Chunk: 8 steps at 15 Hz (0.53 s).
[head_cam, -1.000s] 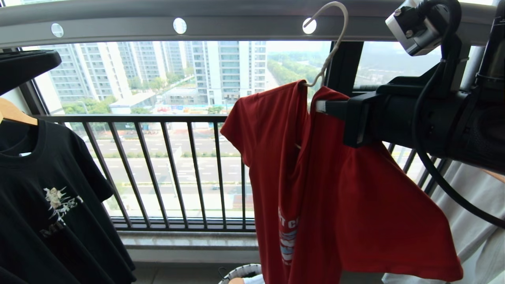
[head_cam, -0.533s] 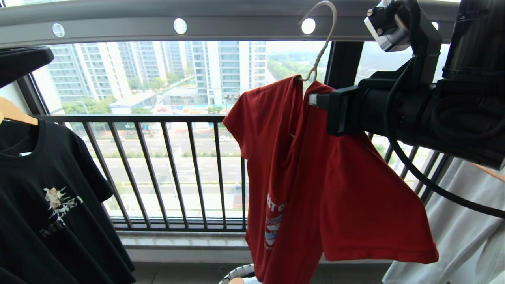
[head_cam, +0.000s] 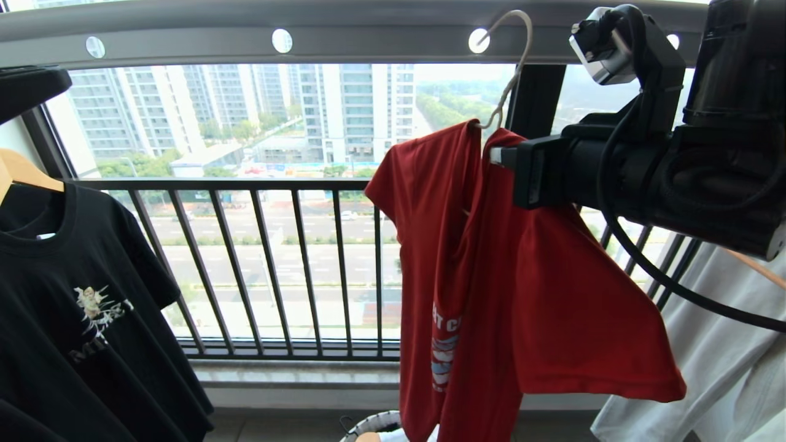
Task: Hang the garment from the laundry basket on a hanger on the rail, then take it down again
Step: Hang the clothes rack on the clothesline
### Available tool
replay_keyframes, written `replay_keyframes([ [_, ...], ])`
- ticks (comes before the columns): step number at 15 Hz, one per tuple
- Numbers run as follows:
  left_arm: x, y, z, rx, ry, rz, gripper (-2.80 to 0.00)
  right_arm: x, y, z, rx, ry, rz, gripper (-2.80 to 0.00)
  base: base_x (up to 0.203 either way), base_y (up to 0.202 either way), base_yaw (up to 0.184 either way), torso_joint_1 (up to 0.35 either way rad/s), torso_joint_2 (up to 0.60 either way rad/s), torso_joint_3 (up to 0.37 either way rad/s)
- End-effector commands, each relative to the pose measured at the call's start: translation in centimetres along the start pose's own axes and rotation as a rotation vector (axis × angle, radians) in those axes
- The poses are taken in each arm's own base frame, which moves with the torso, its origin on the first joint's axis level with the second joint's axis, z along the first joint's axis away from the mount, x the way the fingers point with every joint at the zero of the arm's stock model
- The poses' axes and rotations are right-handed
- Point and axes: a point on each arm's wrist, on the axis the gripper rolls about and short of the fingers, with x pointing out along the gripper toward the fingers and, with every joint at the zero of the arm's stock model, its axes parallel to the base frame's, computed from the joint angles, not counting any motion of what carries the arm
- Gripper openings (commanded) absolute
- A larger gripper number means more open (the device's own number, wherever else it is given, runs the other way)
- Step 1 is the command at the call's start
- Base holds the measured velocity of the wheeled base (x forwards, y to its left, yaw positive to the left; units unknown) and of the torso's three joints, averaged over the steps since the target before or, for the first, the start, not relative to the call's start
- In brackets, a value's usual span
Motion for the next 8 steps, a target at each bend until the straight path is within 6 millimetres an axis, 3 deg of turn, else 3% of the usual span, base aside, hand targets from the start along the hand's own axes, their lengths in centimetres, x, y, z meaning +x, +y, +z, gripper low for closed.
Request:
replay_keyframes([
  [1,-0.2,0.0,0.1,0.002,-0.008,0.003,-2.80,0.6,0.2,-0.1,-0.007,0.007,-0.001,-2.80,0.000,0.000,0.000,0.000,0.00,0.000],
  [8,-0.7,0.0,0.5,0.004,-0.021,0.025,-2.80,3.5,0.9,-0.8,-0.045,0.035,-0.009,-2.80,0.000,0.000,0.000,0.000,0.00,0.000],
])
